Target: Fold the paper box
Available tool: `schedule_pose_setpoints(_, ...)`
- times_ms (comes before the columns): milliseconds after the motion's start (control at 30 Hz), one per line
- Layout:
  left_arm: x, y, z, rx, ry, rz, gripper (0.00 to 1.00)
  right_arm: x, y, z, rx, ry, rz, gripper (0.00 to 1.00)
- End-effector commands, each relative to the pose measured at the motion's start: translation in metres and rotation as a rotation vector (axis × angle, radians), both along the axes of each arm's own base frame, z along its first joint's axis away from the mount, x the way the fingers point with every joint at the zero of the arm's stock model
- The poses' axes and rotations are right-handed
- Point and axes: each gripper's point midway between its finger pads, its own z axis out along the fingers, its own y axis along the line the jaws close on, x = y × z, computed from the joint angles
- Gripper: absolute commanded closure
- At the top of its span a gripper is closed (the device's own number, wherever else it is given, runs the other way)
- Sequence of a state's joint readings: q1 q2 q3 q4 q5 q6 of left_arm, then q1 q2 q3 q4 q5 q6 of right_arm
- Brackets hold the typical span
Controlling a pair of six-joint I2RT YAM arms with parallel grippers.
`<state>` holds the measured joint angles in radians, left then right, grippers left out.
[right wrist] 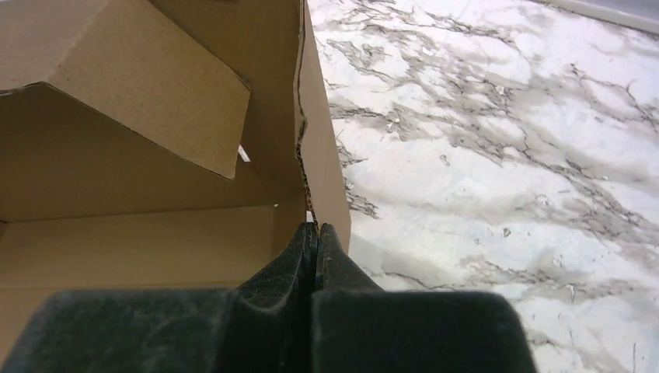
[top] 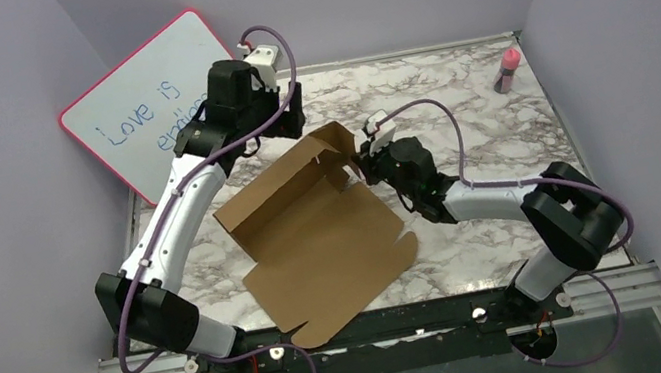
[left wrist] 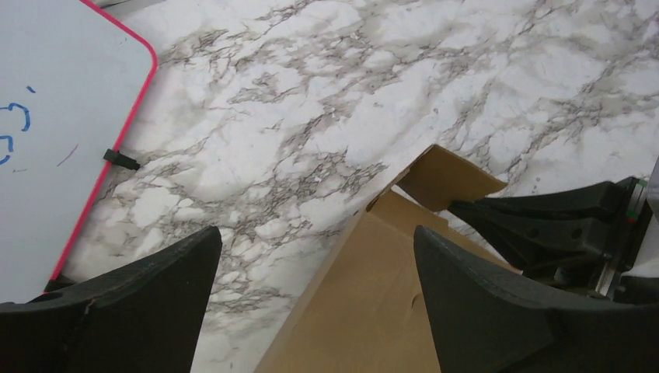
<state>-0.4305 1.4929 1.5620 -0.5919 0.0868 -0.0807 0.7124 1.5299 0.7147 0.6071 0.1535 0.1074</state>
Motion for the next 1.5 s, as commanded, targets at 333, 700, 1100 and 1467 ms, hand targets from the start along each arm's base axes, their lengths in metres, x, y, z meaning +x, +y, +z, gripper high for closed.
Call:
schedule_pose_setpoints(333, -0.030, 0.024, -0.049, 0.228, 0.022, -0.167, 0.01, 0.037, 0.044, 0.025, -0.015, -0.218, 0.248, 0.99)
schedule_pose_setpoints(700, -0.038, 0.020, -0.072, 0.224, 0.085, -0.205, 0.01, 0.035, 0.051, 0.021, -0.029, -0.221, 0.290, 0.99)
schedule_pose_setpoints(1100, -0.036, 0.020, -0.098, 0.242, 0.191, -0.188, 0.18, 0.020, 0.054, 0.020, -0.021, -0.190, 0.359, 0.99)
schedule_pose_setpoints(1467, -0.032, 0.018, -0.101, 0.238, 0.213, -0.170, 0.33, 0.005, 0.044, 0.011, 0.000, -0.102, 0.332, 0.99)
